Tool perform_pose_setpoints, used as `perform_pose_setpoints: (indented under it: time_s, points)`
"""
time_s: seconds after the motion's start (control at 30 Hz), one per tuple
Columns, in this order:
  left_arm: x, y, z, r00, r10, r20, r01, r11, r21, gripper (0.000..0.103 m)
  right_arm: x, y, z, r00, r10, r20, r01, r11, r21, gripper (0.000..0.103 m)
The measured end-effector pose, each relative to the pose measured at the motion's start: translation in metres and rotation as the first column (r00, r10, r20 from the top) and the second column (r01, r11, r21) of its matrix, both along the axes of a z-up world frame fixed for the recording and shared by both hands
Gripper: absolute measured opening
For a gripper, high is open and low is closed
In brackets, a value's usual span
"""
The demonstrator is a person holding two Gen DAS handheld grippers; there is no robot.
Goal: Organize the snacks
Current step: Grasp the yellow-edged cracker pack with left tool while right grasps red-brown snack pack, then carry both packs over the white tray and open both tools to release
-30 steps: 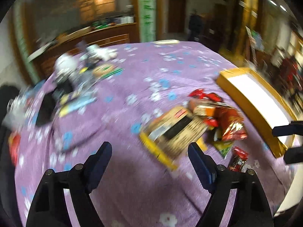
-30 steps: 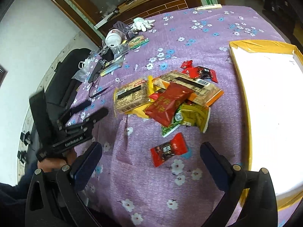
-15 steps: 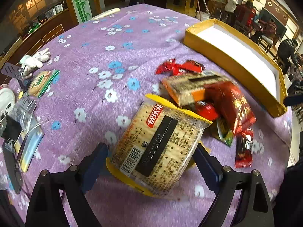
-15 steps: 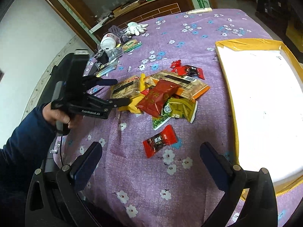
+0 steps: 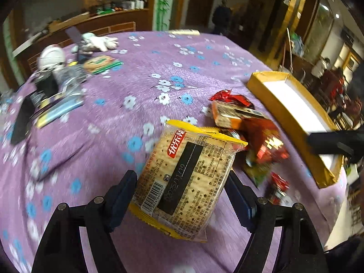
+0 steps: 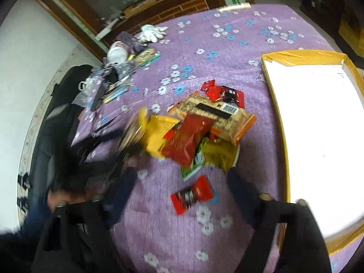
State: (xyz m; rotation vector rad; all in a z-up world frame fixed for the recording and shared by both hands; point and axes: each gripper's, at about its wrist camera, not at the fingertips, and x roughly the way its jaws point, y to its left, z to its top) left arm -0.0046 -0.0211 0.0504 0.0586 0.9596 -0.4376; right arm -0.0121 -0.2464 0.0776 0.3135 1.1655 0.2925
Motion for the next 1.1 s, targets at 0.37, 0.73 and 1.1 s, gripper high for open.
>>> perform_pose_setpoints:
  time_s: [0.37,0.73,1.1]
  points:
    - [-0.049,0.014,0.013,0.996,0.065,0.054,-0.065,0.998,0.008,0.082,0.035,0.029,-0.030,0.999,-0.007,-0.044,0.002,0.992,-0.125,0.030]
    - [-0.050,-0.018,0.021,0.998,-0.009,0.060,0.010,1.000,-0.008,0.081,-0.024,0.009,-0.006,0.998,-0.014,0.057,0.017,0.999,-0.039,0.028]
    - [-0.048,-0.080,0.035,0.986,-0.146,0.083,0.146,0.989,0.004,0.081,-0.051,-0.053,0.013,0.982,-0.155,0.106,0.154,0.988,0.018,0.028]
